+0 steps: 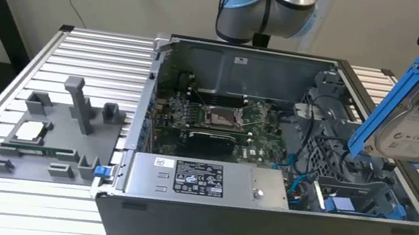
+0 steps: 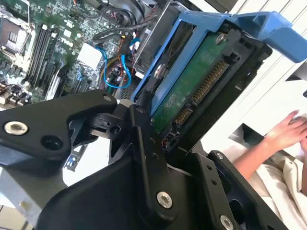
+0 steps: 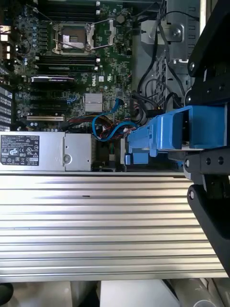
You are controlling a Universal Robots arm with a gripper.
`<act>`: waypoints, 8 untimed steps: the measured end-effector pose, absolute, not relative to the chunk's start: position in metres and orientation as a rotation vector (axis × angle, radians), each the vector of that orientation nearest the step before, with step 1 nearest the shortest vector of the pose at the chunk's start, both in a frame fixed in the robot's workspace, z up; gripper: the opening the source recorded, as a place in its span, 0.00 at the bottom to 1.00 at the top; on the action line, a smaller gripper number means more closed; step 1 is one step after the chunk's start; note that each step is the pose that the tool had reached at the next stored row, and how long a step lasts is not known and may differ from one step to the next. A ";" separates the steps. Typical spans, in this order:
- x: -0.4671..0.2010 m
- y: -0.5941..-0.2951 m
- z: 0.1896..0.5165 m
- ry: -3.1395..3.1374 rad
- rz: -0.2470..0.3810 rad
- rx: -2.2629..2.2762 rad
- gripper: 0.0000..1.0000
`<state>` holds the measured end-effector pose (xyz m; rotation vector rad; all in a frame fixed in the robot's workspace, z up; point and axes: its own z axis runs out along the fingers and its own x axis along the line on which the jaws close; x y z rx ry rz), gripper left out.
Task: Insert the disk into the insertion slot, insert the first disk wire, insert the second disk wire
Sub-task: 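Insert the disk into the insertion slot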
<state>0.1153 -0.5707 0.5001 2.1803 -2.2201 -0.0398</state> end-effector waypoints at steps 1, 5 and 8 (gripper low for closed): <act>0.115 -0.571 0.500 -2.220 -0.040 2.180 0.00; 0.115 -0.571 0.500 -2.220 -0.040 2.180 0.00; 0.115 -0.571 0.497 -2.220 -0.040 2.180 0.00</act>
